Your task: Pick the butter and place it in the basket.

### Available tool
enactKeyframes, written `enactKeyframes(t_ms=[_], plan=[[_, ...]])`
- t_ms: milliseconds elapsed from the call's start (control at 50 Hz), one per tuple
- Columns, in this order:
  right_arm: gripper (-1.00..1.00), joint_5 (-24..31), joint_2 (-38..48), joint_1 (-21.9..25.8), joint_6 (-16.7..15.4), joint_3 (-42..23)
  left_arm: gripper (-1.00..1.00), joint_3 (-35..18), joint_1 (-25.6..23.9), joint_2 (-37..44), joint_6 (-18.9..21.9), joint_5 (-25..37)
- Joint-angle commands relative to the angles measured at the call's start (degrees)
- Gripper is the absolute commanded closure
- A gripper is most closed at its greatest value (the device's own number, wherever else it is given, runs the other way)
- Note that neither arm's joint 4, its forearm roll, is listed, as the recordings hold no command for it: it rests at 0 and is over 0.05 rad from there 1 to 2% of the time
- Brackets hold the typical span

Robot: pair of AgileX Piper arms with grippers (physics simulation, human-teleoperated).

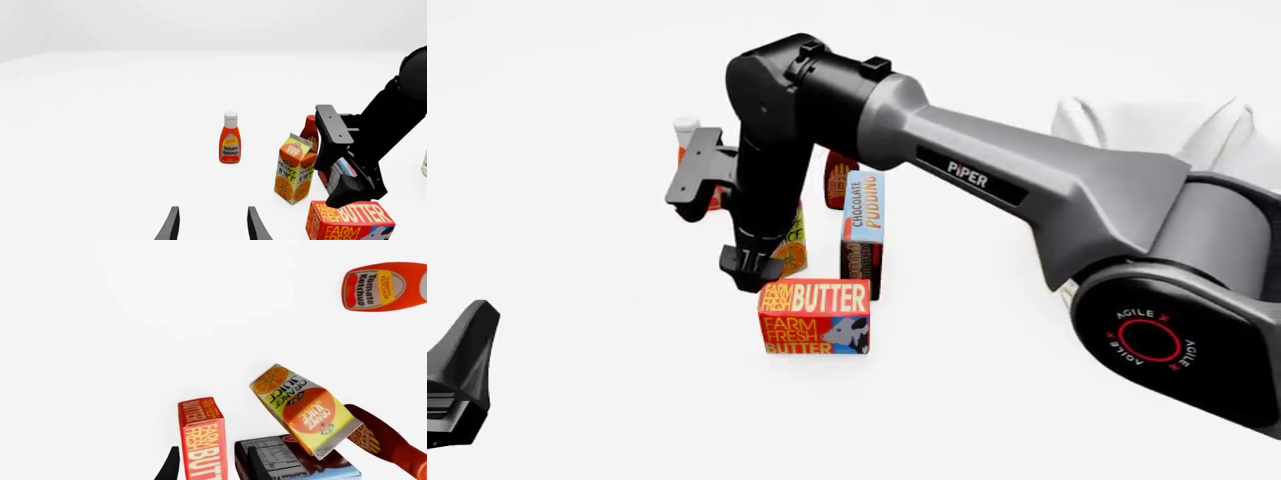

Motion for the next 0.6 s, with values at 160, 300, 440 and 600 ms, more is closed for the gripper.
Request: enactKeyframes(t_ms=[160,300,440,600], plan=[[-1.0,0.0,0.87,0.4,0.26,-0.32,-1.0,0.0,0.0,0.0,0.0,0.0],[-1.0,0.0,1.21,0.36,0.2,-0.48,-1.0,0.0,0.0,0.0,0.0,0.0],[-1.0,0.0,1.5,0.33,0.19,-0.7,-1.0,0.0,0.0,0.0,0.0,0.0],[-1.0,0.0,2.07,0.24,0.21,-0.9,-1.0,0.0,0.0,0.0,0.0,0.0]])
